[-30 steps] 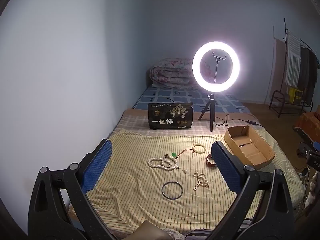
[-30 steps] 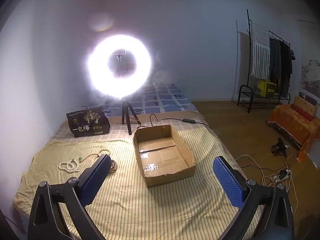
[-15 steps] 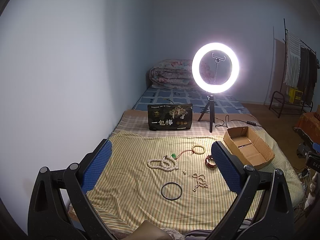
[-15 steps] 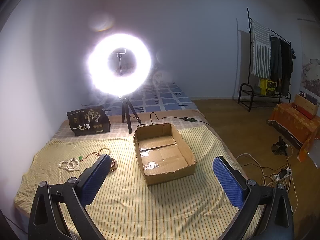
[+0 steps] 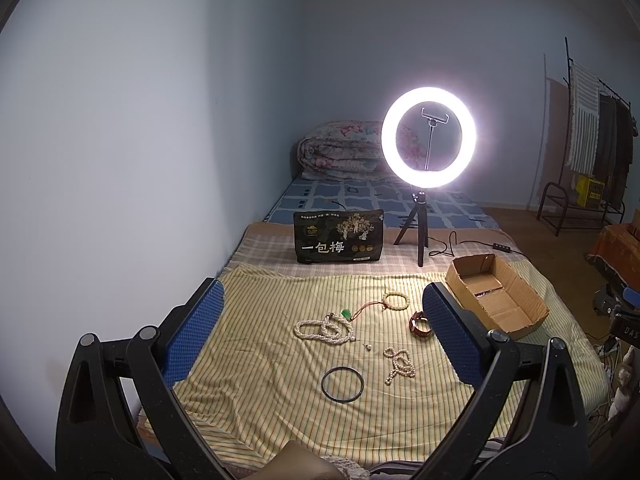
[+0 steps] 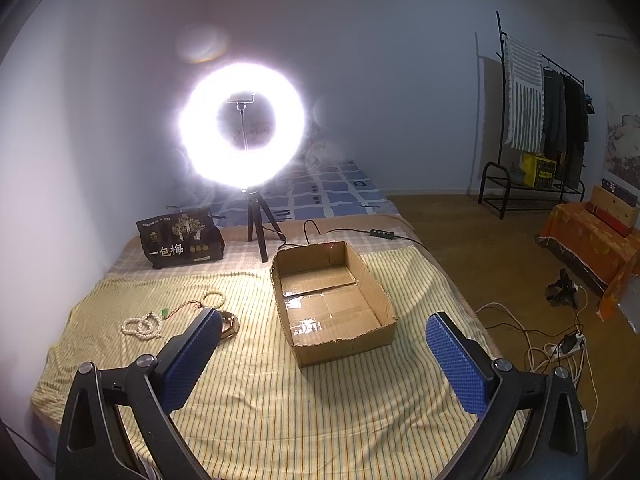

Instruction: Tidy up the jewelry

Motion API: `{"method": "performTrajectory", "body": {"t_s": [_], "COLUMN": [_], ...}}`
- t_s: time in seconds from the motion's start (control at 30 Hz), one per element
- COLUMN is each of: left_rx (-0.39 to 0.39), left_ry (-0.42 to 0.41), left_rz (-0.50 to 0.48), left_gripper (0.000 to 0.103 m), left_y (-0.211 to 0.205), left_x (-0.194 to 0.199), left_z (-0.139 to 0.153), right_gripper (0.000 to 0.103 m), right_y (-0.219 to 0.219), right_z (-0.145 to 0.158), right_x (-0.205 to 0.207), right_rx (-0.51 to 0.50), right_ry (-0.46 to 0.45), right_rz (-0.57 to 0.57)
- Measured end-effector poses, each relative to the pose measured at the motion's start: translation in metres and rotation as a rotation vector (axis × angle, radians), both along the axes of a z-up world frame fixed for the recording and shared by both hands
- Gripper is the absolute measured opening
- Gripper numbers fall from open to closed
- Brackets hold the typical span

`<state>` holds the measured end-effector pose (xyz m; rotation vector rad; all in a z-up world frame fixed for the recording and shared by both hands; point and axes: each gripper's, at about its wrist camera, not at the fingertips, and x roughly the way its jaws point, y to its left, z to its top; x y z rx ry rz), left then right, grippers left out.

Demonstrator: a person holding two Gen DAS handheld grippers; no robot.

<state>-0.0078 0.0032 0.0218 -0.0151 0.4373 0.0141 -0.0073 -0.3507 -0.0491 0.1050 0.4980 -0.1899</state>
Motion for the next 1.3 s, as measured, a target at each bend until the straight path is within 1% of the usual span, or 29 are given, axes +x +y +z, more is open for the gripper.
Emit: {"method": "performTrajectory", "body": {"t_s": [1.3], "left_rx": [0.001], "left_ry": [0.003], "left_rz": [0.0], "left_gripper": [0.101], "left_y": [-0.005], "left_x": [-0.0012], "left_z": [-0.0004], "right_gripper": [0.103], "right_y": [0.0028], "right_z": [-0.0061], "right_x": [0.0036], "right_rx": [0.003], "right_ry": [0.037], "right_rz": [0.015]}}
